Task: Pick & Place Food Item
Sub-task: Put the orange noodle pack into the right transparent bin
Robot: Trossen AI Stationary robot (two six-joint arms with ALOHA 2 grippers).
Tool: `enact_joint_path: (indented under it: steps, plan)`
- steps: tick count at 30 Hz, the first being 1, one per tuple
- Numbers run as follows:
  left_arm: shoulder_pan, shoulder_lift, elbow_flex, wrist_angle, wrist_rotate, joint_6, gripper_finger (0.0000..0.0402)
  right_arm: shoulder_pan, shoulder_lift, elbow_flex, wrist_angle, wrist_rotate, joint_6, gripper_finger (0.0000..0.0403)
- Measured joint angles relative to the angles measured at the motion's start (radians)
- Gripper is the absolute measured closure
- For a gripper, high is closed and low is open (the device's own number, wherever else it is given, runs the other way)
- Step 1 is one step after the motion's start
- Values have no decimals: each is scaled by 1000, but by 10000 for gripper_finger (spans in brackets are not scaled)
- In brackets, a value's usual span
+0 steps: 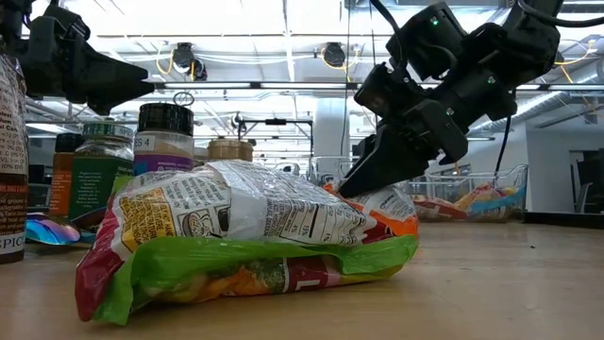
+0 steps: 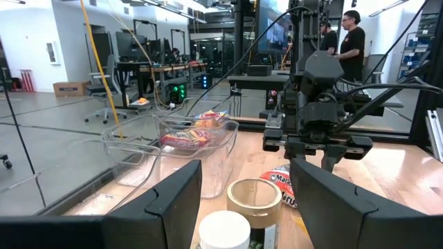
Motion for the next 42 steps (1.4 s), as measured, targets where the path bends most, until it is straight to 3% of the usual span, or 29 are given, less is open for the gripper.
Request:
enact_joint_path:
  steps: [9, 18, 42]
  plan:
    - [0, 0, 0, 0, 0, 0, 174, 0, -4, 0, -5, -3, -10, 337]
    - [0, 0, 0, 0, 0, 0, 174, 0, -146, 2, -145, -6, -61, 398]
    - [0, 0, 0, 0, 0, 0, 174, -76, -720, 1, -609, -3, -136, 402]
